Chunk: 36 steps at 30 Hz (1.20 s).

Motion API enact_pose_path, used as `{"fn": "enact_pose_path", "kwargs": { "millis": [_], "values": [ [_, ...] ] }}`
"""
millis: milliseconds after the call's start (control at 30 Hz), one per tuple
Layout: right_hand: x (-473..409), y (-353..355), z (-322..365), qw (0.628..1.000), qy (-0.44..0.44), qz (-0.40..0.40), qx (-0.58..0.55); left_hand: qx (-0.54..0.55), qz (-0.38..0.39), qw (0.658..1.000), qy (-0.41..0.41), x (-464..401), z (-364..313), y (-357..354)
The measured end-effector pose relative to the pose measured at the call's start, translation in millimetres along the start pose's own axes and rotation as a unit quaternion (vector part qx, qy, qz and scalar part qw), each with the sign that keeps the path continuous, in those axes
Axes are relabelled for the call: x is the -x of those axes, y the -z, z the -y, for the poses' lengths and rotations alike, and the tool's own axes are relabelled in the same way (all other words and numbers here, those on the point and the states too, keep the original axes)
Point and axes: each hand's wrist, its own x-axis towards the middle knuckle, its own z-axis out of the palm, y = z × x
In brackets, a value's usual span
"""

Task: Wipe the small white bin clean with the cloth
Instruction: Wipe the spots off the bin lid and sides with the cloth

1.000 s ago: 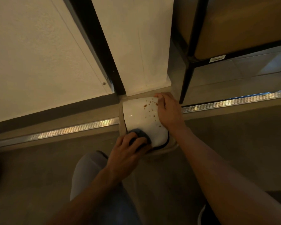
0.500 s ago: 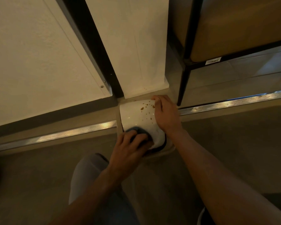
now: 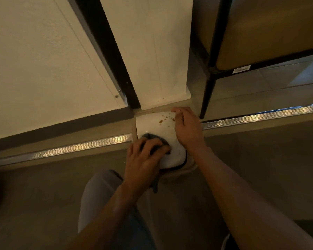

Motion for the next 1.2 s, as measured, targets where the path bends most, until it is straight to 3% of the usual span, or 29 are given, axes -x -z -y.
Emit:
{"fn": "enact_pose_path", "kwargs": {
  "millis": [100,167,233,433,500,667,900,1100,1200],
  "values": [
    [0.4,-2.2,0.4,1.000,0.000,-0.009,0.002,0.014,-0.049,0.993,0.107,-23.6,0.0,0.2],
    [-0.3,-1.9,1.1,1.000,-0.001,-0.009,-0.006,0.020,-0.070,0.988,0.137,-36.9,-11.5,-3.6],
    [-0.8,-1.0,0.8,1.000,-0.003,-0.008,-0.005,0.024,-0.063,0.991,0.117,-32.1,-23.3,-9.6],
    [0.7,0.3,0.9,1.000,-0.014,0.009,-0.006,-0.021,0.031,0.998,-0.056,23.3,-14.4,-11.3],
    [0.8,0.4,0.9,1.000,-0.009,0.007,-0.003,-0.007,0.001,1.000,-0.028,18.3,-1.1,-7.3],
    [1.1,-0.9,2.8,1.000,-0.005,0.002,-0.003,0.027,-0.080,0.987,0.140,-28.6,0.3,-0.2],
    [0.4,-0.2,1.0,1.000,-0.006,0.005,-0.002,0.007,-0.043,0.998,0.042,10.9,-13.0,-12.0],
    [2.5,-0.7,2.3,1.000,-0.002,0.001,0.007,0.077,-0.115,0.975,0.173,-5.0,3.8,-7.5],
    [3.8,0.5,2.8,1.000,-0.005,-0.001,0.000,0.200,-0.142,0.916,0.317,-38.1,9.0,2.6]
  ]
}}
